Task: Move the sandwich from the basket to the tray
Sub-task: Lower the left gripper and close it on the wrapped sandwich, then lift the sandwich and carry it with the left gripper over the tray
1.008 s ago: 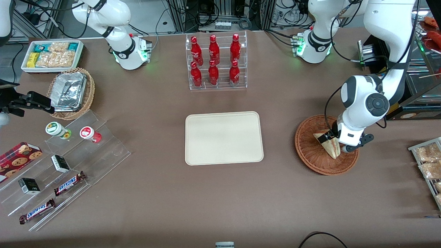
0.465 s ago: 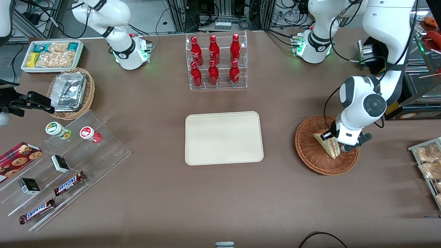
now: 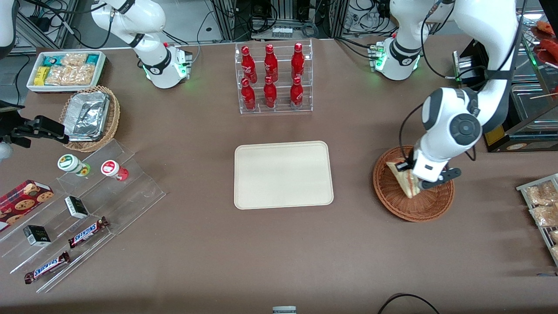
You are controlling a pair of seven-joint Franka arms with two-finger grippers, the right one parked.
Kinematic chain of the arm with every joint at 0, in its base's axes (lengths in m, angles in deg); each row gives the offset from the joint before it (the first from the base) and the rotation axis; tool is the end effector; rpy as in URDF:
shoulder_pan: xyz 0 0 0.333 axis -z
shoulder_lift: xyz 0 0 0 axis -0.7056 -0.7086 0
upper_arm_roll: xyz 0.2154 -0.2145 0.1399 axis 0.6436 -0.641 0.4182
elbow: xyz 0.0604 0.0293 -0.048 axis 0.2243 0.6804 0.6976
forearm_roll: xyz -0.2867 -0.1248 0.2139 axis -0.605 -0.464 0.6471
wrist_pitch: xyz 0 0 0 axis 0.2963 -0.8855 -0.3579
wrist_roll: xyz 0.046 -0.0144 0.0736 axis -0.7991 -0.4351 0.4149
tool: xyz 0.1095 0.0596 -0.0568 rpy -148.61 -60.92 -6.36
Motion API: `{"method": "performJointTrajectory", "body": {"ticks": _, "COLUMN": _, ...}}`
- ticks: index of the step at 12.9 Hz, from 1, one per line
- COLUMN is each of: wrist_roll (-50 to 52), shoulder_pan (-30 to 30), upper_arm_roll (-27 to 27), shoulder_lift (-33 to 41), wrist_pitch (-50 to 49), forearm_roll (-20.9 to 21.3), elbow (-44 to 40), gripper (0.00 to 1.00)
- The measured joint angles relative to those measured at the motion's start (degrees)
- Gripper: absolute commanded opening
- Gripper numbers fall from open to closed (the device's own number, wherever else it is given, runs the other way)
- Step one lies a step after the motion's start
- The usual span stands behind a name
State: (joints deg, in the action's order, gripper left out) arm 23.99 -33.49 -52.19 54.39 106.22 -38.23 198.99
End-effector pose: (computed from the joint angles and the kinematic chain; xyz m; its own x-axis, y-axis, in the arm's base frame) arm 0.5371 -0.1277 0.3246 0.9475 0.3037 -0.0999 0.2998 -0.9526 -0.0520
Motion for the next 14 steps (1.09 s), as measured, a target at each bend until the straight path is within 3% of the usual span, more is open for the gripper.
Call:
{"method": "performJointTrajectory", "body": {"ticks": 7, "wrist_roll": 2.7, "shoulder_pan": 14.2, "upper_arm_roll": -0.5, "shoulder_lift": -2.5, "wrist_pitch": -3.1, "forearm_roll": -0.2, "elbow": -7.6, "gripper": 0.0}}
{"method": "performJointTrajectory", "body": {"ticks": 14, "wrist_roll": 6.9, "shoulder_pan": 26.2, "upper_arm_roll": -0.6, "shoulder_lift": -13.9, "wrist_pitch": -3.5, "forearm_roll": -0.2, "elbow": -20.2, "gripper": 0.0}}
